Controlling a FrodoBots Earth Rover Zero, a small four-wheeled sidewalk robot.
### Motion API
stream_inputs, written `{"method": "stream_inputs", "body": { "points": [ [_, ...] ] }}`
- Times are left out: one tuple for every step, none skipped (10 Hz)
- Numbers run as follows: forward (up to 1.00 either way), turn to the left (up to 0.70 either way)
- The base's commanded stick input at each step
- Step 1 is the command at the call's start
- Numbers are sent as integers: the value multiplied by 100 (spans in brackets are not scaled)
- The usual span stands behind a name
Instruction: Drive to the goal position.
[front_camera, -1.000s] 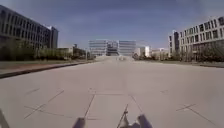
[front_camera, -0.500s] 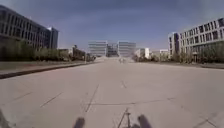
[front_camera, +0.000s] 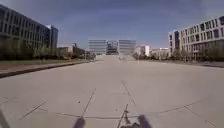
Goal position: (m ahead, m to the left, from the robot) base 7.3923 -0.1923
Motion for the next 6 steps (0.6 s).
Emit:
{"method": "stream_inputs", "body": {
  "points": [
    [70, 0],
    [70, 0],
    [70, 0],
    [70, 0],
    [70, 0],
    [70, 0]
  ]
}}
